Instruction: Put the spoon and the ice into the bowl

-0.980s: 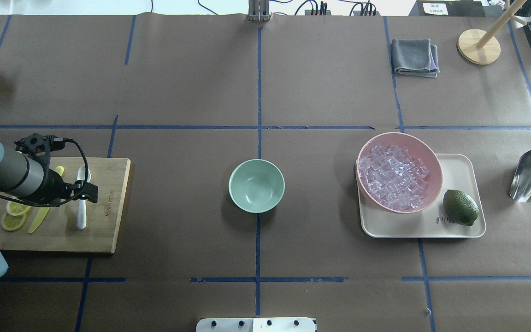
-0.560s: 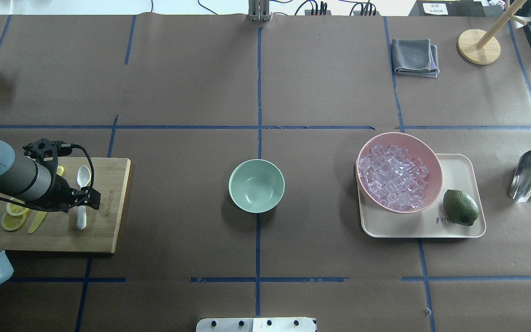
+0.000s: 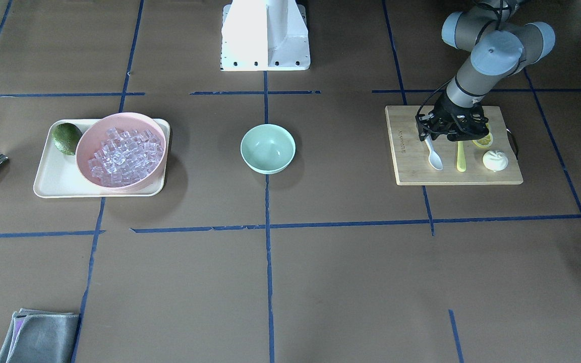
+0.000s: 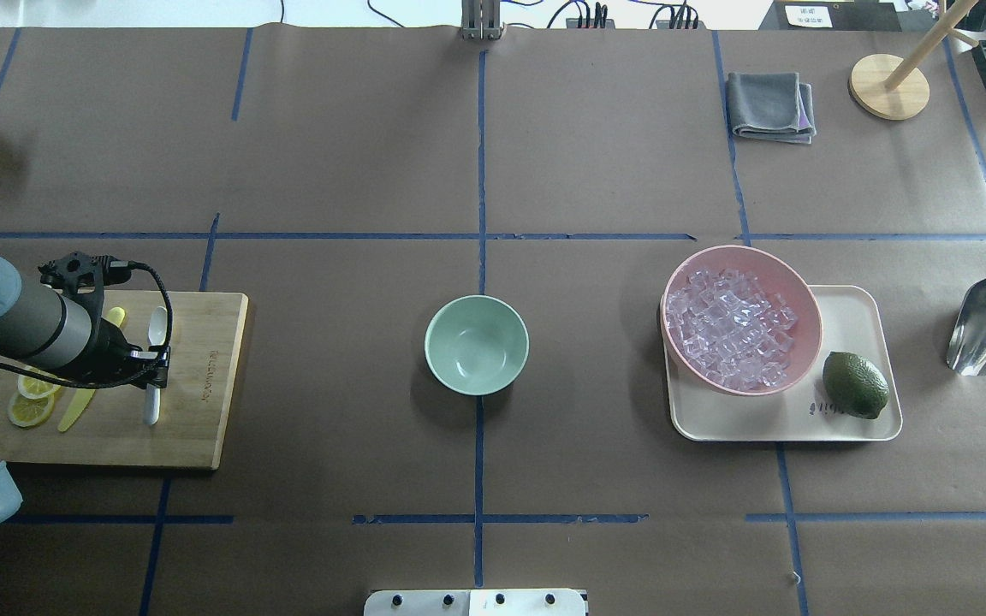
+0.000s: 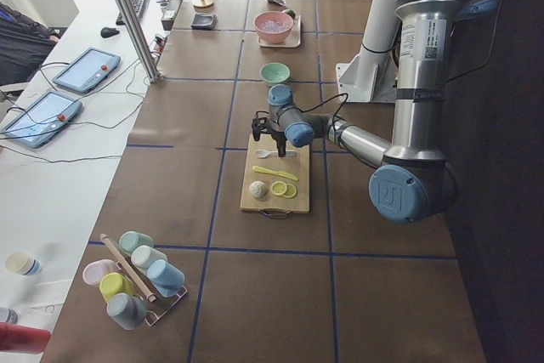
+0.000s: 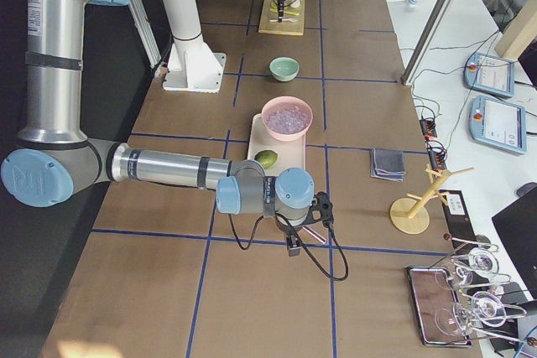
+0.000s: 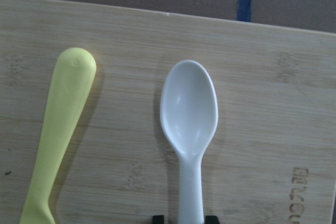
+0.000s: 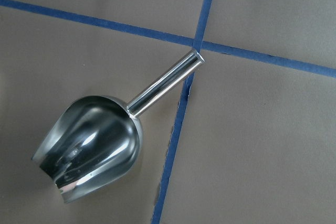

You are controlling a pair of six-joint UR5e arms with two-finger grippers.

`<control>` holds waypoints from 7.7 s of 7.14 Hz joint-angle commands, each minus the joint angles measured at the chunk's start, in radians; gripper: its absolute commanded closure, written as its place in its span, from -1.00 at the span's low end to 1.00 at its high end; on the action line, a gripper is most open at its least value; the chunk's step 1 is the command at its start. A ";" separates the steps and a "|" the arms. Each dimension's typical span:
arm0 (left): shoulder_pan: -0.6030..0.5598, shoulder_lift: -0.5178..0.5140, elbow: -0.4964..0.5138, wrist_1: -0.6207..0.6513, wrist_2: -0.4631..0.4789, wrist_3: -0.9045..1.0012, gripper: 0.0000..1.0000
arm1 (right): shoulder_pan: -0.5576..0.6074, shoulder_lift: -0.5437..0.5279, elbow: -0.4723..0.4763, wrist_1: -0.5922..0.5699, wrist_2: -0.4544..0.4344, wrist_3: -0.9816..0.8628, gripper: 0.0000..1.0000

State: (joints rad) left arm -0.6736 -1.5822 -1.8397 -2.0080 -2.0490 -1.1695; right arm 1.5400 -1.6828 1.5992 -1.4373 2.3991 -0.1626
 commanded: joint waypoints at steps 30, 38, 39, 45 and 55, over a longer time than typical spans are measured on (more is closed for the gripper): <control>-0.479 -0.066 -0.185 0.600 -0.235 0.977 -1.00 | -0.151 0.043 0.200 -0.002 0.029 0.363 -0.99; -0.908 0.079 0.028 0.591 -0.332 1.324 -1.00 | -0.640 0.204 0.465 -0.006 -0.261 0.964 -0.98; -0.906 0.103 0.014 0.588 -0.333 1.324 -1.00 | -0.712 0.227 0.461 -0.003 -0.350 0.974 -0.98; -0.909 0.123 0.002 0.586 -0.335 1.324 -1.00 | -0.824 0.287 0.412 -0.008 -0.475 0.420 -0.86; -0.909 0.131 -0.003 0.586 -0.335 1.326 -1.00 | -0.842 0.302 0.315 -0.009 -0.466 0.402 0.19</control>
State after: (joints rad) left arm -1.5830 -1.4512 -1.8420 -1.4220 -2.3838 0.1565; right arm 0.7011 -1.3809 1.9192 -1.4448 1.9316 0.2370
